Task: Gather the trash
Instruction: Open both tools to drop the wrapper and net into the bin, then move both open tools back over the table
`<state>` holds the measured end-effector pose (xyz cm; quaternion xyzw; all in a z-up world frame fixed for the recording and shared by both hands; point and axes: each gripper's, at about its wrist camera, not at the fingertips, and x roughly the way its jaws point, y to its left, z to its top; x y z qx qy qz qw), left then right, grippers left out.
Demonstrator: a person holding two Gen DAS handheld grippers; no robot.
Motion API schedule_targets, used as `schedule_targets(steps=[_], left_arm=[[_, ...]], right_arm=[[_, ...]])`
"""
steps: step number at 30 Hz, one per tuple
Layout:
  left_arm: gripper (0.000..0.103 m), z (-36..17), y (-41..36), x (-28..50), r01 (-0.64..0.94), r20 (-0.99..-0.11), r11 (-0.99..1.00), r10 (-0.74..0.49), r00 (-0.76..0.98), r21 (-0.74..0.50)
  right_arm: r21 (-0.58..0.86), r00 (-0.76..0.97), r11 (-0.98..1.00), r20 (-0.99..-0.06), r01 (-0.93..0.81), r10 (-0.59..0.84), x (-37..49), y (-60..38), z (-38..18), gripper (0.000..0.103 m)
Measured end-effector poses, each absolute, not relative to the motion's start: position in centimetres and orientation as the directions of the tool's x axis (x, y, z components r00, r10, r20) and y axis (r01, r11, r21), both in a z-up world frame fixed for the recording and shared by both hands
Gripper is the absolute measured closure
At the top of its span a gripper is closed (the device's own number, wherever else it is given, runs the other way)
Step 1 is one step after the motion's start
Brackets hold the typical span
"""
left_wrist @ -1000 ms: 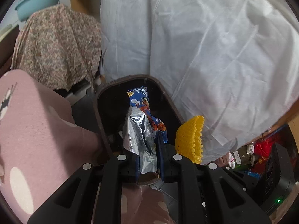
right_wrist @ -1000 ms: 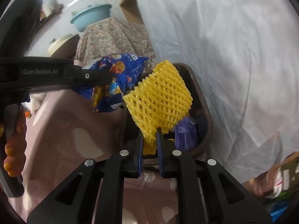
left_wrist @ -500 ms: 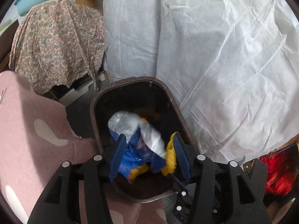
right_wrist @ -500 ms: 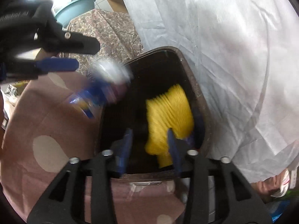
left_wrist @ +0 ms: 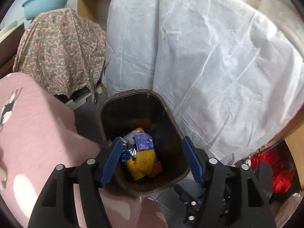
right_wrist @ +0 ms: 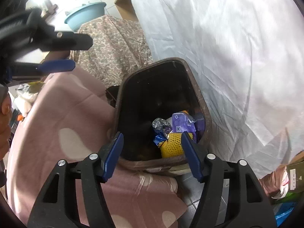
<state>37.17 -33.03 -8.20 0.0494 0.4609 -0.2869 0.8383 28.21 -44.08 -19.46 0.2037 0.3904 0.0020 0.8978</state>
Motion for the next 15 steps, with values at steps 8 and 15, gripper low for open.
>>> schedule_targets(steps=[8,15], left_arm=[[0.023,-5.6,-26.9,33.2,0.525,-0.742,0.830,-0.471,0.477,-0.189],[0.018,-4.2,-21.2,30.1,0.505,-0.703,0.847,-0.462,0.540,-0.168]], right_arm=[[0.359,0.714,0.927,-0.676,0.107,0.180,25.9,-42.0,-16.0,0.032],[0.322,0.715,0.947,-0.667,0.022,0.210,25.0,-38.1,-13.7,0.032]])
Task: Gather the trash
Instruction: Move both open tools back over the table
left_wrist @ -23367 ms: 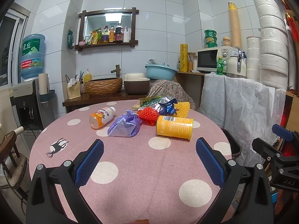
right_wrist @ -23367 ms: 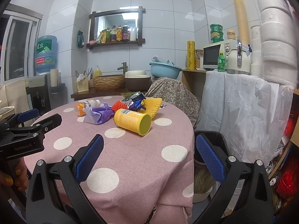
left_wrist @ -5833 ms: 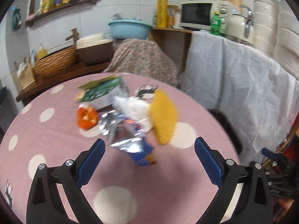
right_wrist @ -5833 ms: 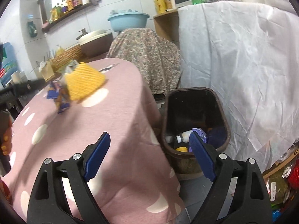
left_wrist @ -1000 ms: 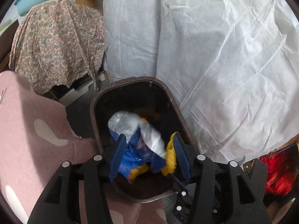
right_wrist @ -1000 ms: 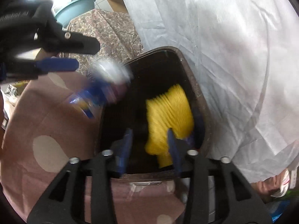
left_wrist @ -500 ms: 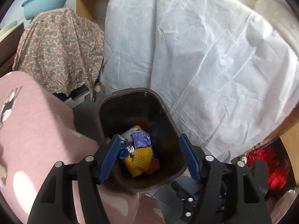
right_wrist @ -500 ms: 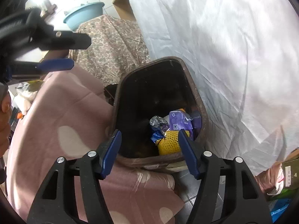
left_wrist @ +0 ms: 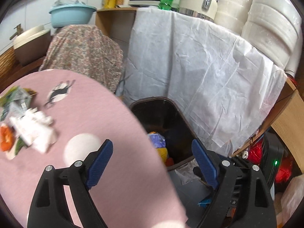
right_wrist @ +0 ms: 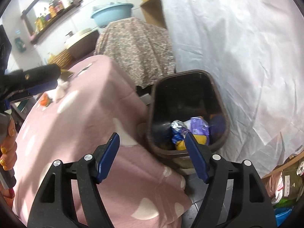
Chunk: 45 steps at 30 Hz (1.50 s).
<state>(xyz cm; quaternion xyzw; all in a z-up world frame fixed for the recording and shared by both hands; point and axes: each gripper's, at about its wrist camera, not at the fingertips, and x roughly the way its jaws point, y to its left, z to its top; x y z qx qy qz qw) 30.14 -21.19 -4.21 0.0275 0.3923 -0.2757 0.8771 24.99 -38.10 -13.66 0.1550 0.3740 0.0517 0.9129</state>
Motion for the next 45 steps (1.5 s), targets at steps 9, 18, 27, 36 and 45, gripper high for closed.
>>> schedule_targets(steps=[9,18,27,36,45], left_arm=[[0.015,-4.2,-13.7,27.1,0.437,-0.696,0.888,-0.404,0.594,-0.143],[0.014,-5.1,-6.5,25.8,0.336,-0.712,0.936,-0.308,0.631,-0.106],[0.014,-5.6,-1.2,26.1,0.243,-0.727,0.965,-0.234,0.646,-0.094],[0.014,-5.4,1.9,26.0,0.213,-0.727,0.971,-0.222,0.650,-0.107],[0.014,-5.4,4.4,27.5,0.169,-0.736,0.977,-0.209,0.644,-0.130]], right_arm=[[0.283,0.705,0.953,-0.655,-0.103,0.271,24.4,-32.4,-10.6,0.032],[0.254,0.663,0.931,-0.653,-0.263,0.366,26.2,-26.3,-7.8,0.032],[0.276,0.577,0.878,-0.670,-0.390,0.467,31.6,-19.9,-6.0,0.032],[0.208,0.568,0.890,-0.706,-0.405,0.423,38.1,-16.3,-6.2,0.033],[0.161,0.544,0.888,-0.739,-0.430,0.398,42.3,-13.5,-7.0,0.052]])
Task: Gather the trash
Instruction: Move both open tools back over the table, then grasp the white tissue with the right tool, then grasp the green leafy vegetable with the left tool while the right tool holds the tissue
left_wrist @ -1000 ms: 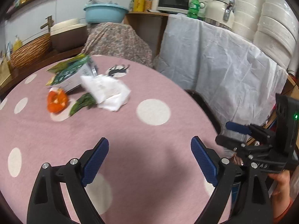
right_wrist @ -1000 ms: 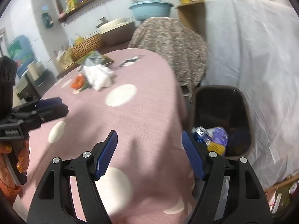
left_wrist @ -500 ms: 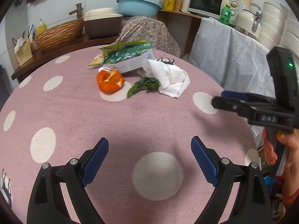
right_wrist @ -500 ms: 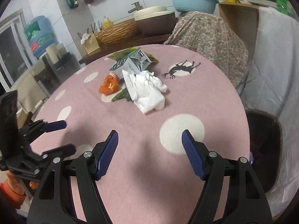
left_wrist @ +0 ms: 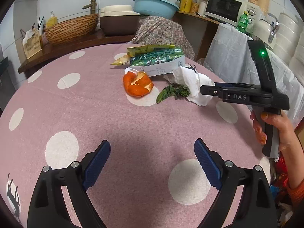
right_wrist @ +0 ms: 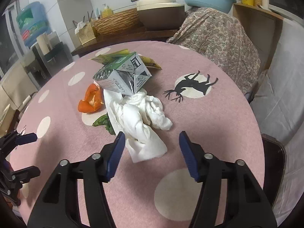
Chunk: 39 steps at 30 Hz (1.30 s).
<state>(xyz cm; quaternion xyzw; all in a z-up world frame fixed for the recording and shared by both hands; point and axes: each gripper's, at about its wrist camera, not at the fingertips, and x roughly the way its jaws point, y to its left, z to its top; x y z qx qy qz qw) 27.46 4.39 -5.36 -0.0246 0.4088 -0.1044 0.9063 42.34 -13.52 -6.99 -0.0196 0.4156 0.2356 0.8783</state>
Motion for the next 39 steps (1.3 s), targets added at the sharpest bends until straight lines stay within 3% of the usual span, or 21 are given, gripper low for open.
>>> schedule_targets(steps=[5,9,22,26,33,39], left_arm=[[0.014,-5.4,4.2,27.7,0.179,-0.736,0.977,-0.204,0.645,-0.115],[0.015,-5.6,3.7,28.0,0.195,-0.740,0.976,-0.203,0.642,-0.098],[0.023,-6.2,0.7,30.4,0.289,-0.750,0.956,-0.222,0.623,-0.043],[0.031,-6.3,-0.2,32.3,0.321,-0.755,0.947,-0.227,0.615,-0.023],[0.054,-6.9,-2.1,35.5,0.410,-0.763,0.909,-0.214,0.610,0.073],[0.063,-7.9,-2.3,38.4,0.439,-0.795,0.896,-0.221,0.565,0.064]], right_arm=[[0.134,0.527,0.877,-0.754,-0.461,0.392,42.6,-12.3,-7.5,0.085],[0.117,0.545,0.880,-0.745,-0.460,0.384,41.5,-12.5,-7.1,0.093],[0.172,0.614,0.884,-0.662,-0.434,0.430,35.4,-16.9,-4.1,0.094],[0.180,0.633,0.891,-0.646,-0.418,0.427,33.7,-18.1,-3.6,0.094],[0.215,0.630,0.894,-0.646,-0.393,0.432,32.4,-19.6,-4.0,0.094],[0.242,0.628,0.892,-0.639,-0.383,0.443,31.7,-20.6,-4.0,0.094]])
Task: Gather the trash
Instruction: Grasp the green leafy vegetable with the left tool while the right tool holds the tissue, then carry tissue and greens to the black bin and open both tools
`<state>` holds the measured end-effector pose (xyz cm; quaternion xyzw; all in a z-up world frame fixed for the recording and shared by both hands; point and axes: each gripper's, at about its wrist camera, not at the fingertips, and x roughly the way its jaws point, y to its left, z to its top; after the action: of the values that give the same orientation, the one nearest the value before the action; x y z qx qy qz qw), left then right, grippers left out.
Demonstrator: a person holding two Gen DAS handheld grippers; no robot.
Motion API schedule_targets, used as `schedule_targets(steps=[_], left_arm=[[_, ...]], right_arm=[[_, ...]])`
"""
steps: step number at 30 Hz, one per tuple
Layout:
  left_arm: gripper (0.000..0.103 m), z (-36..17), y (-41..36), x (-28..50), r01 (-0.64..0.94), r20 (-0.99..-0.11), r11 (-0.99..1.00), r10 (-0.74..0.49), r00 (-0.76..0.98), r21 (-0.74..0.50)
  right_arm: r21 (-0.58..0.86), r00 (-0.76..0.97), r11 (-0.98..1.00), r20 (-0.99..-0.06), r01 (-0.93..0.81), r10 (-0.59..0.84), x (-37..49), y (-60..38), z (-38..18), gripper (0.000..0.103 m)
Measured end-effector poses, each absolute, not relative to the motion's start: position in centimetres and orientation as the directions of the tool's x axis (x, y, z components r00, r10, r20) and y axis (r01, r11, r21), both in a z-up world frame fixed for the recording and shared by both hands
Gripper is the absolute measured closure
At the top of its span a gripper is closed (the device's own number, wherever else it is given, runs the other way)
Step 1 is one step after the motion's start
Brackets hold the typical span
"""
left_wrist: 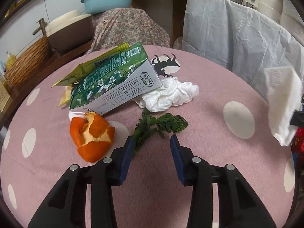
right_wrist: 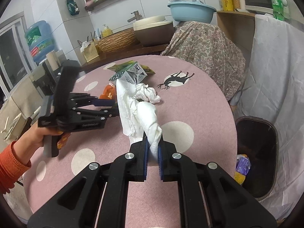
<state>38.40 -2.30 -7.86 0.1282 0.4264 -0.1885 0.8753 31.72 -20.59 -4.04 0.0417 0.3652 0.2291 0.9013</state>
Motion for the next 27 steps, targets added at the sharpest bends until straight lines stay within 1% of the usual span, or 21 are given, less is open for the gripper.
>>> schedule_targets(steps=[4,6,10,12,13,15,17,24,27], left_arm=[[0.064,-8.2,-2.3,39.6,0.459,-0.803,0.884,-0.214,0.556,0.082],[0.067,-8.1,-2.2,40.1,0.465,-0.804,0.881,-0.212,0.555,0.089],[0.069,-8.2,-2.2,40.4,0.472,-0.802,0.878,-0.226,0.553,0.077],[0.078,-8.2,-2.3,40.5,0.475,-0.801,0.878,-0.240,0.549,0.063],[0.080,-8.3,-2.5,40.5,0.474,-0.800,0.878,-0.240,0.550,0.062],[0.088,-8.3,-2.8,40.2,0.476,-0.796,0.876,-0.236,0.557,0.073],[0.092,-8.4,-3.1,39.7,0.478,-0.791,0.874,-0.229,0.567,0.089],[0.094,-8.1,-3.2,36.9,0.460,-0.782,0.887,-0.262,0.566,0.036],[0.094,-7.6,-3.2,34.7,0.462,-0.766,0.887,-0.300,0.569,-0.004]], right_arm=[[0.253,0.629,0.889,-0.634,-0.381,0.450,31.3,-20.9,-3.9,0.094],[0.253,0.631,0.890,-0.632,-0.380,0.449,31.2,-20.9,-3.9,0.093],[0.264,0.631,0.888,-0.628,-0.377,0.455,30.9,-21.1,-4.0,0.093],[0.268,0.630,0.886,-0.627,-0.378,0.458,30.8,-21.1,-4.0,0.094],[0.270,0.630,0.886,-0.626,-0.377,0.459,30.8,-21.1,-4.1,0.094],[0.277,0.629,0.884,-0.625,-0.376,0.463,30.7,-21.1,-4.1,0.094],[0.285,0.628,0.884,-0.623,-0.371,0.465,30.7,-21.2,-4.2,0.094],[0.316,0.633,0.875,-0.604,-0.367,0.484,29.9,-21.8,-4.2,0.094],[0.331,0.633,0.871,-0.599,-0.363,0.491,29.3,-22.1,-4.6,0.094]])
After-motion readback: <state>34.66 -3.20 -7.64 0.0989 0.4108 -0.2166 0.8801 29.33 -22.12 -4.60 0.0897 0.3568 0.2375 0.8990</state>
